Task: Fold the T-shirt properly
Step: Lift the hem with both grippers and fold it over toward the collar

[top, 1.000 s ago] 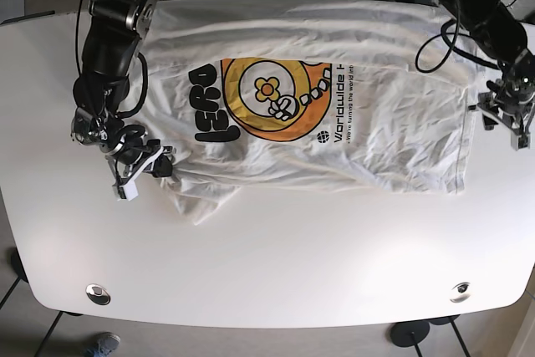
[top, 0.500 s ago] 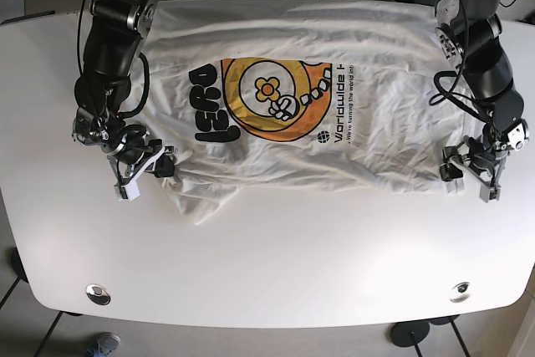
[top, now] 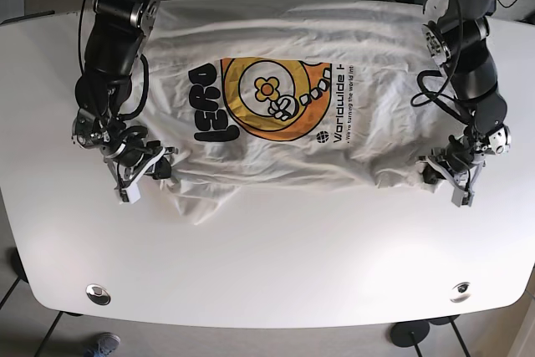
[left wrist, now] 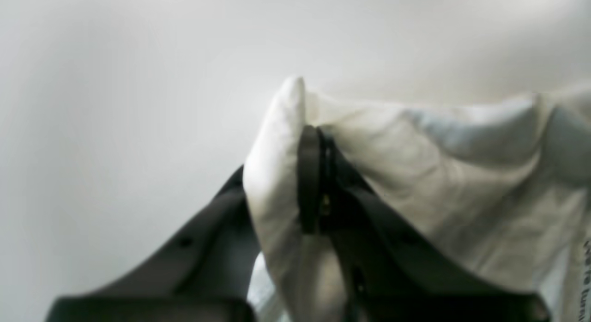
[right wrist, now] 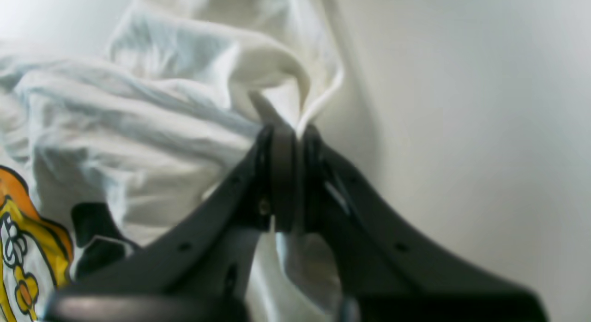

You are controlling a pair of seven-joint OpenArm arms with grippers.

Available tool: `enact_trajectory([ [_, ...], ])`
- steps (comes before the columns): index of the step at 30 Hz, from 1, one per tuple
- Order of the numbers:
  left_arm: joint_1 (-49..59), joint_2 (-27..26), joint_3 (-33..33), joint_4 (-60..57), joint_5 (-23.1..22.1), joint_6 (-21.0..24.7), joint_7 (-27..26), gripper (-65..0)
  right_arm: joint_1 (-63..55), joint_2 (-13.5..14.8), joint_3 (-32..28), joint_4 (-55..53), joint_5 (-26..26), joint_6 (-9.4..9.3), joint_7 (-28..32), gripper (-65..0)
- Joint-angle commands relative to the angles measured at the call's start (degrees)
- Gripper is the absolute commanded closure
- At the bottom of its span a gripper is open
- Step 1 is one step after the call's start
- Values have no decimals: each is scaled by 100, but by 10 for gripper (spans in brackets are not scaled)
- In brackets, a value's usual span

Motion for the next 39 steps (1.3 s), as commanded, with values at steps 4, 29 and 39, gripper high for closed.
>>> enact_trajectory([
  [4, 511, 305, -1088, 2134, -452, 7, 792, -3, 188, 47, 5, 1267, 93, 31, -605, -16],
  [29, 4186, 604, -2064, 5897, -1999, 7, 2479, -3, -3170, -129, 744, 5337, 910, 93, -2328, -19],
  [39, 4423, 595, -2037, 6073, -1841, 7, 2479, -322, -3557, -155, 1113, 5522, 1649, 93, -2231, -396],
])
